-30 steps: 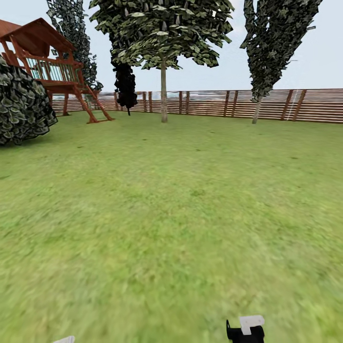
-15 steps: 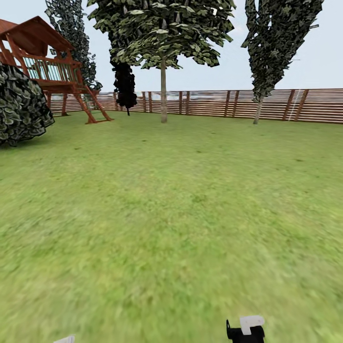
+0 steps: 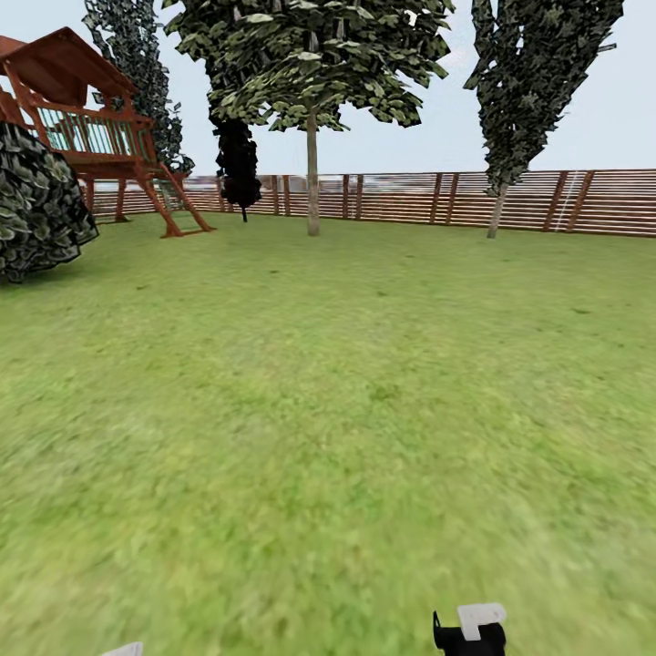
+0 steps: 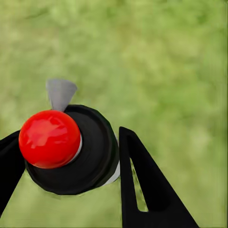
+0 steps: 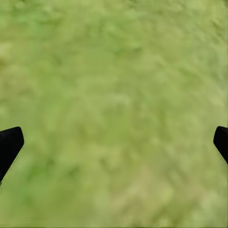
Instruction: In the garden, pick up the pesticide atomizer on the floor and spray pesticide onto both trees until each tree trunk is fully covered.
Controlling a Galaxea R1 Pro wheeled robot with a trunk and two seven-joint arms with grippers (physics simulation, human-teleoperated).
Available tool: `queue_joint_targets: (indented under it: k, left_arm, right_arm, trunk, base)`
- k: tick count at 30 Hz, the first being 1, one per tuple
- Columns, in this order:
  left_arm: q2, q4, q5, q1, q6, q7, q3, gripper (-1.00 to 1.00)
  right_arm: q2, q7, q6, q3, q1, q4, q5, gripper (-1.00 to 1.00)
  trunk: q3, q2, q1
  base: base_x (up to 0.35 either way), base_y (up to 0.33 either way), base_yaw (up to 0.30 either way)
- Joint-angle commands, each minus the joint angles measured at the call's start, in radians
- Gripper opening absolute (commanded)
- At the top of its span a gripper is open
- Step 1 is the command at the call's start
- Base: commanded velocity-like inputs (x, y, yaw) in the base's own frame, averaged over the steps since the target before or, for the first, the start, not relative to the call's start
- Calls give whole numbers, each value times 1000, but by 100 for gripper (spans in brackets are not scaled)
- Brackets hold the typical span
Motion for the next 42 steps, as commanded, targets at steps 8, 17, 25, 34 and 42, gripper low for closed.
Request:
queue_joint_targets:
  k: [8,17,25,34,42]
  left_arm:
    - [0,0,-1,0,0,0,0,-100]
    - [0,0,0,0,0,0,0,-100]
    - [1,0,1,0,0,0,0,-100]
    - [1,0,0,0,0,0,0,-100]
    - [1,0,1,0,0,0,0,-100]
  right_arm:
    - [0,0,0,0,0,0,0,100]
    - [0,0,0,0,0,0,0,100]
    - [1,0,0,0,0,0,0,100]
    - [0,0,0,0,0,0,0,100]
    - [0,0,0,0,0,0,0,100]
  trunk:
    - [0,0,0]
    - [0,0,0]
    - [0,0,0]
    - [0,0,0]
    - [0,0,0]
  base:
    - [339,0,0]
    - [339,0,0]
    - [339,0,142]
    - [339,0,13]
    - [339,0,0]
